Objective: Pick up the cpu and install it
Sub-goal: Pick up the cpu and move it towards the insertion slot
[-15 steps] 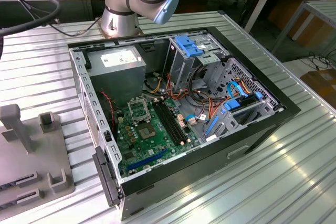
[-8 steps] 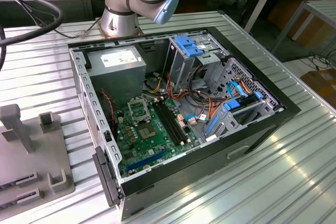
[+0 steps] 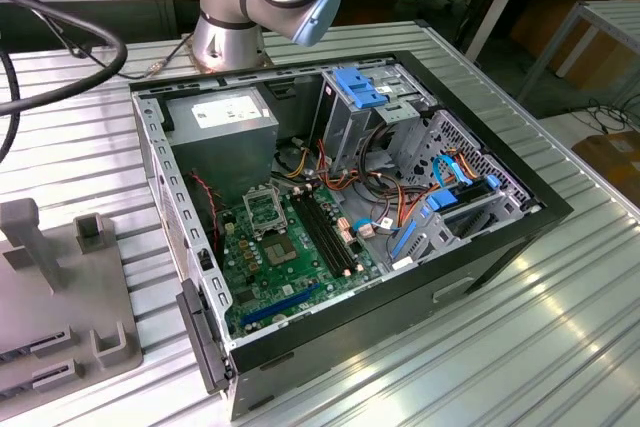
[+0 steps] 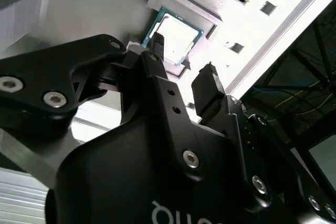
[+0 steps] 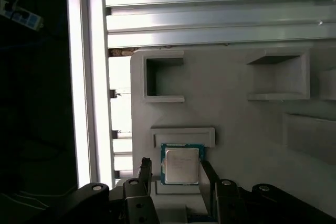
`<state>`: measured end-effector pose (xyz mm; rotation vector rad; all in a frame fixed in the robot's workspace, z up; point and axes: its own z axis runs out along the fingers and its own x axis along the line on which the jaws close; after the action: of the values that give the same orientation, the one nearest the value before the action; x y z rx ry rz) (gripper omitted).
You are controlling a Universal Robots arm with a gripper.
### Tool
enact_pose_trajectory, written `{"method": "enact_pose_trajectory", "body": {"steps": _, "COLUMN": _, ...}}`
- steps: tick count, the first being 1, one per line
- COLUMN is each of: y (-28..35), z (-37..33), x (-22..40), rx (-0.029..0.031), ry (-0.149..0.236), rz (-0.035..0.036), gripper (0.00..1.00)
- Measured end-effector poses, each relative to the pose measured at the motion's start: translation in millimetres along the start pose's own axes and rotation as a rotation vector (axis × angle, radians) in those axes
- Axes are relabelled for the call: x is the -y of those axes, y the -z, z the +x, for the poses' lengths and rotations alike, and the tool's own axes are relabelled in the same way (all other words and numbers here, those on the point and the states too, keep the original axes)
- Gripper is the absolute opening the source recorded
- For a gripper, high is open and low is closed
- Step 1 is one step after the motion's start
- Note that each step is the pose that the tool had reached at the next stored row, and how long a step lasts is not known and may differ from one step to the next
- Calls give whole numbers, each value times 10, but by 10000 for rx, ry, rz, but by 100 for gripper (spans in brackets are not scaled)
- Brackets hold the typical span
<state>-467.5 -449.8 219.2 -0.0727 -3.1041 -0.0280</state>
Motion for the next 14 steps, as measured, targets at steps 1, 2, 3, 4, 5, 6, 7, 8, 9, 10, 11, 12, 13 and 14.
{"method": "enact_pose_trajectory", "body": {"steps": 1, "y": -10, "z": 0, "x": 0, "rx": 0, "ry": 0, "rz": 15, "gripper": 49}}
{"method": "enact_pose_trajectory", "body": {"steps": 2, "y": -30, "z": -1, "x": 1, "rx": 1, "ry": -1, "rz": 40, "gripper": 49}}
{"method": "enact_pose_trajectory", "body": {"steps": 3, "y": -52, "z": -2, "x": 1, "rx": 2, "ry": -2, "rz": 71, "gripper": 49}}
{"method": "enact_pose_trajectory", "body": {"steps": 4, "y": -67, "z": -3, "x": 1, "rx": 4, "ry": -3, "rz": 89, "gripper": 49}}
{"method": "enact_pose_trajectory", "body": {"steps": 5, "y": -85, "z": -5, "x": 1, "rx": 5, "ry": -4, "rz": 109, "gripper": 51}}
{"method": "enact_pose_trajectory", "body": {"steps": 6, "y": -101, "z": -7, "x": 1, "rx": 6, "ry": -4, "rz": 125, "gripper": 57}}
{"method": "enact_pose_trajectory", "body": {"steps": 7, "y": -113, "z": -11, "x": 0, "rx": 5, "ry": -5, "rz": 138, "gripper": 57}}
{"method": "enact_pose_trajectory", "body": {"steps": 8, "y": -124, "z": -22, "x": -1, "rx": 5, "ry": -6, "rz": 142, "gripper": 57}}
{"method": "enact_pose_trajectory", "body": {"steps": 9, "y": -131, "z": -31, "x": -2, "rx": 6, "ry": -6, "rz": 146, "gripper": 57}}
{"method": "enact_pose_trajectory", "body": {"steps": 10, "y": -138, "z": -39, "x": -3, "rx": 7, "ry": -7, "rz": 149, "gripper": 57}}
{"method": "enact_pose_trajectory", "body": {"steps": 11, "y": -143, "z": -44, "x": -4, "rx": 8, "ry": -6, "rz": 152, "gripper": 57}}
{"method": "enact_pose_trajectory", "body": {"steps": 12, "y": -148, "z": -46, "x": -3, "rx": 7, "ry": -7, "rz": 161, "gripper": 57}}
{"method": "enact_pose_trajectory", "body": {"steps": 13, "y": -153, "z": -47, "x": -3, "rx": 7, "ry": -7, "rz": 170, "gripper": 57}}
{"method": "enact_pose_trajectory", "body": {"steps": 14, "y": -158, "z": -49, "x": -3, "rx": 7, "ry": -6, "rz": 182, "gripper": 57}}
